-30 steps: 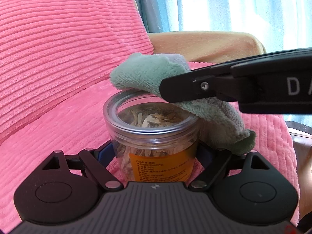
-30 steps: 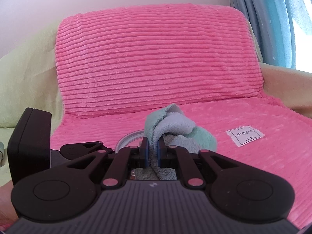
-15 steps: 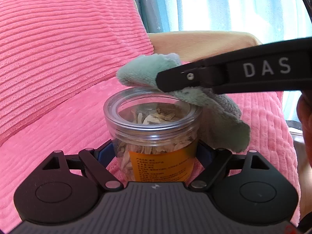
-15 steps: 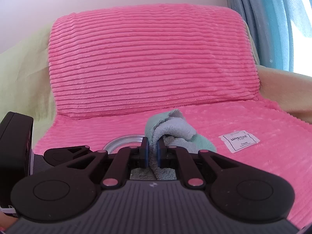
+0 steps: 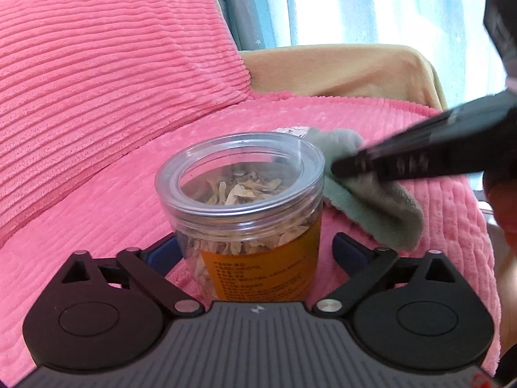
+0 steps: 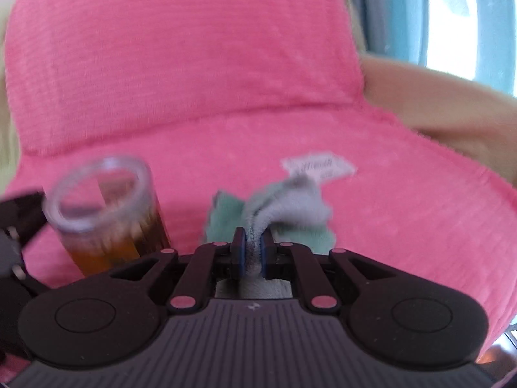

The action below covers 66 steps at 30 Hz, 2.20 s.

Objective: Clean container
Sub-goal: 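Lower the cloth beside the jar with the right gripper, then tilt the clear jar onto its side with the left gripper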

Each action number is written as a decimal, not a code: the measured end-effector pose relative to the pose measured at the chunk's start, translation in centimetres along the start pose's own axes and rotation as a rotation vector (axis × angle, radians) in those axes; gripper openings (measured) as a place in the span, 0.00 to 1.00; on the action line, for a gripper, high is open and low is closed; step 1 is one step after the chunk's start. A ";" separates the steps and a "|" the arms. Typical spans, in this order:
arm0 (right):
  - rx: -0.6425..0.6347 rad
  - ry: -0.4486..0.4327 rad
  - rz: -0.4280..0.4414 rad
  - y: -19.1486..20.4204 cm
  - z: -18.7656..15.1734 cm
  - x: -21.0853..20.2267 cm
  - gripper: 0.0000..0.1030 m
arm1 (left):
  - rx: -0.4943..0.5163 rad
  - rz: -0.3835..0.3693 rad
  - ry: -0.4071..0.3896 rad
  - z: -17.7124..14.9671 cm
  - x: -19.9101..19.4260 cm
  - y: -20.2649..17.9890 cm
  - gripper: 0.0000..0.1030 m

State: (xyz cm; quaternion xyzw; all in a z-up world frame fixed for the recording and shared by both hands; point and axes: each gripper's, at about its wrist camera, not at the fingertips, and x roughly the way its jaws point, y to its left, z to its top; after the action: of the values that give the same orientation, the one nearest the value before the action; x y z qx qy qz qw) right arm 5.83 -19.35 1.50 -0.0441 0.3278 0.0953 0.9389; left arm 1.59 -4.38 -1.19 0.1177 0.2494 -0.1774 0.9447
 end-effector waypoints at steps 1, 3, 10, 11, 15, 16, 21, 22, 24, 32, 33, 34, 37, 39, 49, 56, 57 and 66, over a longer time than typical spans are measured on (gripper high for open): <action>-0.022 0.009 0.002 0.1 -0.3 0.3 0.07 | -0.001 0.002 0.003 0.0 0.0 0.0 0.99; -0.081 -0.004 -0.004 0.4 -0.8 0.2 0.07 | -0.007 0.006 0.009 0.0 0.1 0.1 0.99; -0.162 -0.058 0.020 0.5 -2.3 -0.5 0.09 | -0.031 0.007 0.055 -0.1 0.7 0.5 0.99; -0.168 -0.071 0.026 0.4 -2.5 -0.6 0.09 | -0.033 0.006 0.057 -0.1 0.7 0.5 0.99; -0.183 -0.101 0.052 0.0 -2.9 -1.1 0.10 | -0.036 0.011 0.055 -0.2 0.7 0.6 0.99; -0.175 -0.107 0.058 -0.2 -2.7 -1.2 0.09 | -0.036 0.016 0.053 -0.1 0.6 0.6 0.99; -0.060 -0.112 0.029 -0.8 -1.5 -0.6 0.10 | -0.045 0.028 0.055 -0.1 0.6 0.8 0.99; -0.044 -0.099 0.014 -0.7 -1.3 -0.2 0.11 | -0.048 0.029 0.058 -0.1 0.7 0.9 0.99; -0.046 -0.089 -0.007 -0.1 -1.4 0.4 0.14 | -0.051 0.031 0.062 0.0 0.7 0.9 0.99; -0.102 -0.100 -0.016 0.5 -2.5 0.0 0.15 | -0.040 0.004 0.039 0.0 0.1 1.0 0.97; -0.105 -0.098 -0.013 0.5 -2.5 -0.1 0.15 | -0.035 0.000 0.035 0.0 -0.1 1.0 0.93; -0.108 -0.094 -0.012 0.4 -2.5 -0.1 0.15 | -0.028 -0.002 0.033 0.0 -0.2 1.0 0.88; -0.106 -0.084 -0.009 0.4 -2.2 -0.4 0.14 | -0.012 -0.011 0.025 -0.2 -0.7 0.7 0.83; -0.075 -0.083 -0.001 0.2 -2.0 -0.7 0.09 | -0.006 -0.014 0.037 -0.1 -1.0 0.6 0.83; 0.151 -0.119 0.067 -2.0 -0.6 -3.0 0.08 | 0.116 -0.038 0.162 2.5 -5.6 1.2 0.83; 0.198 -0.058 0.074 -2.8 -0.9 -1.4 0.08 | 0.145 0.017 0.114 3.1 -3.7 -0.5 0.82; 0.191 -0.046 0.077 -2.7 -0.9 -1.1 0.08 | 0.145 0.023 0.107 2.9 -3.7 -0.5 0.82; 0.086 -0.013 0.036 -1.5 -1.9 -1.8 0.15 | 0.100 0.059 0.048 0.7 -4.3 0.3 0.94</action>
State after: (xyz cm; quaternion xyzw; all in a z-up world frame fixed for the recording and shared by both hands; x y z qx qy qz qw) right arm 3.56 -21.32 1.16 0.0027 0.3261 0.0983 0.9402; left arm -1.53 -3.18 1.68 0.1763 0.2593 -0.1586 0.9362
